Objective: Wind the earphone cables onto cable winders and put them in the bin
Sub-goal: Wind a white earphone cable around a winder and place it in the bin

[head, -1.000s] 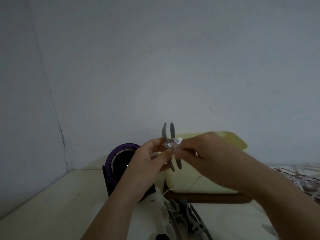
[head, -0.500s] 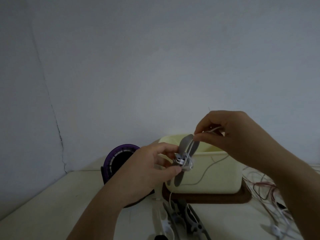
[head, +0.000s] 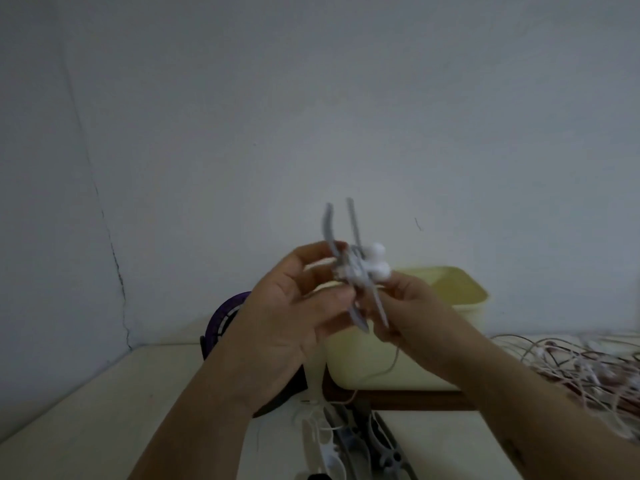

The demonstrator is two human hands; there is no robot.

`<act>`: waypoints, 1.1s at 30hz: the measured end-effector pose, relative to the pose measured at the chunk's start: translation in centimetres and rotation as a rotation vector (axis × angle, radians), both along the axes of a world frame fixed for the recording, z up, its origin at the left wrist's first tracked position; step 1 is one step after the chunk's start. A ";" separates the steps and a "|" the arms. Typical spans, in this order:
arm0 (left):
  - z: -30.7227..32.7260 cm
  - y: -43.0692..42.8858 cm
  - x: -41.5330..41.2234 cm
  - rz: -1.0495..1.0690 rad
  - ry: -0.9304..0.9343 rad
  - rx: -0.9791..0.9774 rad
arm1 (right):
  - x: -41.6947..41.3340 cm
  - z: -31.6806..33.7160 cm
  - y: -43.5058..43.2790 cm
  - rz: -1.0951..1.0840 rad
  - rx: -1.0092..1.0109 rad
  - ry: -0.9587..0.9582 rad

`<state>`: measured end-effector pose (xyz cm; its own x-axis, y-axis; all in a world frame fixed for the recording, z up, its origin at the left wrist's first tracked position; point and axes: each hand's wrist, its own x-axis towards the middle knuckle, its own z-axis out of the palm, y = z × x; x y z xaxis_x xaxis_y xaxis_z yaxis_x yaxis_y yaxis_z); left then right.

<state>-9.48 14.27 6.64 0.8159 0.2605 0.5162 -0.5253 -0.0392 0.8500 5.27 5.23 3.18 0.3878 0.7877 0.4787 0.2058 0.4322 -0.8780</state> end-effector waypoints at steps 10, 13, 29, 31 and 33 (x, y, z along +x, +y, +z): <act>-0.2 2.7 0.1 0.222 -0.115 -0.470 | -0.4 -0.4 -0.3 -0.353 -0.204 -0.456; -1.0 3.5 0.4 0.300 -0.070 -0.489 | -1.1 0.3 -0.7 -0.338 -0.234 -0.623; -2.3 2.5 1.3 0.342 0.270 -0.100 | -4.1 4.5 -3.8 -0.419 -0.152 -0.944; -2.4 2.3 1.2 0.280 0.281 -0.047 | -3.5 4.7 -4.1 -0.475 -0.114 -0.891; -2.4 2.1 1.1 0.225 0.291 -0.007 | -2.8 4.9 -4.3 -0.523 -0.084 -0.848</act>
